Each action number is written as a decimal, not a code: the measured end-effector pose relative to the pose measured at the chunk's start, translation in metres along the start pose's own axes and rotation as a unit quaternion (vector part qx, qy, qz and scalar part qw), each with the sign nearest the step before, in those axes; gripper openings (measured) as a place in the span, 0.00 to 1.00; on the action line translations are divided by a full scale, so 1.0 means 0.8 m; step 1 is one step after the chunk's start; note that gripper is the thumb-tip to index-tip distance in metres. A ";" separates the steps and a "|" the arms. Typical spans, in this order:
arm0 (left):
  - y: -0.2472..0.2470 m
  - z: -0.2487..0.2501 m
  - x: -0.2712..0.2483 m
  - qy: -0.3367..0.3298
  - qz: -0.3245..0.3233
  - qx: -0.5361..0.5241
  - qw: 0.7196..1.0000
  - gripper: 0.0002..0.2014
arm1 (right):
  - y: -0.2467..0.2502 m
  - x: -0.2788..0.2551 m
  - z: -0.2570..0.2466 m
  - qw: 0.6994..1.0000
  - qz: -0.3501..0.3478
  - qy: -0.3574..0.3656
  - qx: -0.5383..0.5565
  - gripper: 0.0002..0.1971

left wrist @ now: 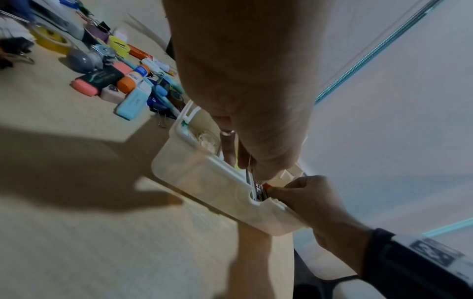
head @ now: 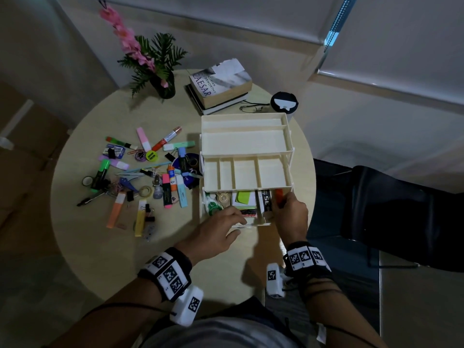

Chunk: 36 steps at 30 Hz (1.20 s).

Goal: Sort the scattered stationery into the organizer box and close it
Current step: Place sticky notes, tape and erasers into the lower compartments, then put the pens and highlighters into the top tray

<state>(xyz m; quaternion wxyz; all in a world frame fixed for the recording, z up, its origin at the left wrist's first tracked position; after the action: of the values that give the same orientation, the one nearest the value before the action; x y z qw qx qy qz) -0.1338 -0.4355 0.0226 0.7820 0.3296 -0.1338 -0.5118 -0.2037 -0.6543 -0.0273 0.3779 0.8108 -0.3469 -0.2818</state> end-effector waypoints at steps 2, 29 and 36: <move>0.008 -0.004 -0.004 0.000 0.011 -0.010 1.000 0.11 | 0.000 0.002 0.000 1.000 0.008 -0.007 0.007 0.17; 0.208 -0.254 -0.194 0.189 0.184 0.071 0.962 0.13 | -0.049 -0.088 -0.355 0.948 -0.051 0.307 -0.071 0.09; 0.271 -0.353 -0.267 0.308 0.223 0.076 0.922 0.17 | -0.189 -0.087 -0.458 0.914 -0.143 0.347 -0.155 0.04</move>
<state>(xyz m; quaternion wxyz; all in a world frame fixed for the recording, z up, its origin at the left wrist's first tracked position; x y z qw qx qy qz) 0.0810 -0.0827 -0.0198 0.8510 0.4913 0.0053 -0.1853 0.0706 -0.3757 0.0674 0.5509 0.8299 -0.0267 -0.0839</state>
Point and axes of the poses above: each hand's wrist, its own x-axis towards the middle knuckle, its own y-axis out of the back of the hand, z = x × y, the point moved 9 cm from there along x, towards the middle knuckle, and after that the axes turned 4 degrees about -y, right-handed, at the moved point
